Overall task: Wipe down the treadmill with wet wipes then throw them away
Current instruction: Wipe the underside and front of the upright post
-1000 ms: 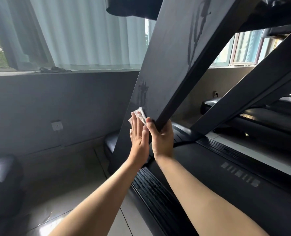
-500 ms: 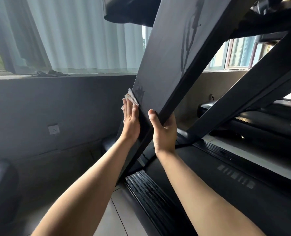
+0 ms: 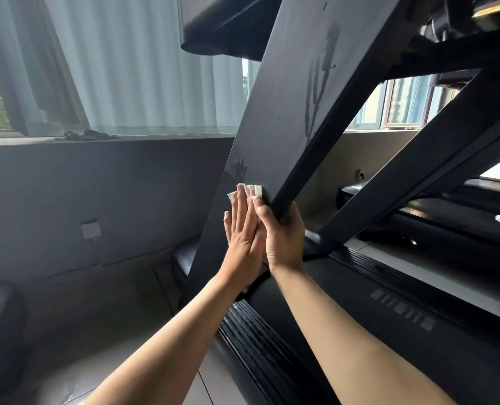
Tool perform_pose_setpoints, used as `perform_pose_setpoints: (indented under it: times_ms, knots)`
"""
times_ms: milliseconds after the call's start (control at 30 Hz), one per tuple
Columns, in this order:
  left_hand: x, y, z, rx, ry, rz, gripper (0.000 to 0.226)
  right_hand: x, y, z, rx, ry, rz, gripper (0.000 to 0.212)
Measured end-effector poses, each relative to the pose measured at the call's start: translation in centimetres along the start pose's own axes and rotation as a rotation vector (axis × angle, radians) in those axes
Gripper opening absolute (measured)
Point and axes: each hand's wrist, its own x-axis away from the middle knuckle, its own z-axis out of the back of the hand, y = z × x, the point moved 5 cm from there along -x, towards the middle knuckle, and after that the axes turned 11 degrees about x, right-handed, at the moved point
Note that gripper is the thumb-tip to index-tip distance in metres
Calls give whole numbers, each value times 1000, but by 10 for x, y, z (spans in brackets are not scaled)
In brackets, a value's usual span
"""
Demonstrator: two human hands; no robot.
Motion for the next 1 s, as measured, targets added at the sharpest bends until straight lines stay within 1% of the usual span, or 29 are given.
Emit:
perform_pose_setpoints:
  times_ms: [100, 233, 300, 367, 433, 533, 600, 700, 800, 867, 933, 1000]
  knots:
    - [-24, -1, 15, 34, -10, 42, 55, 2, -4, 4, 65, -27, 51, 40]
    - [-63, -9, 34, 19, 1, 161, 57, -7, -28, 6, 62, -25, 149, 37]
    - [-74, -14, 41, 108, 44, 235, 65, -15, -42, 3, 47, 5, 151, 35]
    - [-76, -10, 43, 171, 80, 255, 76, -18, -46, 0, 45, 43, 144, 33]
    - [-69, -1, 38, 164, 76, 227, 77, -17, -45, 0, 52, 65, 141, 28]
    - [-44, 15, 20, 90, 7, 124, 63, -16, -45, 3, 64, 72, 143, 26]
    - [-26, 19, 8, 18, -37, 42, 58, -16, -46, 4, 46, 74, 125, 26]
    - [-12, 20, -1, -32, -42, -34, 57, -16, -47, 5, 40, 66, 107, 23]
    - [-15, 22, 1, -15, -53, -28, 56, -15, -47, 6, 52, 67, 102, 23]
    - [-27, 22, 7, 37, -37, 13, 56, -15, -47, 7, 76, 86, 103, 27]
    - [-47, 21, 17, 106, 27, 78, 65, -16, -45, 7, 129, 101, 111, 34]
    - [-68, 20, 24, 118, 80, 122, 73, -16, -43, 7, 171, 111, 127, 39]
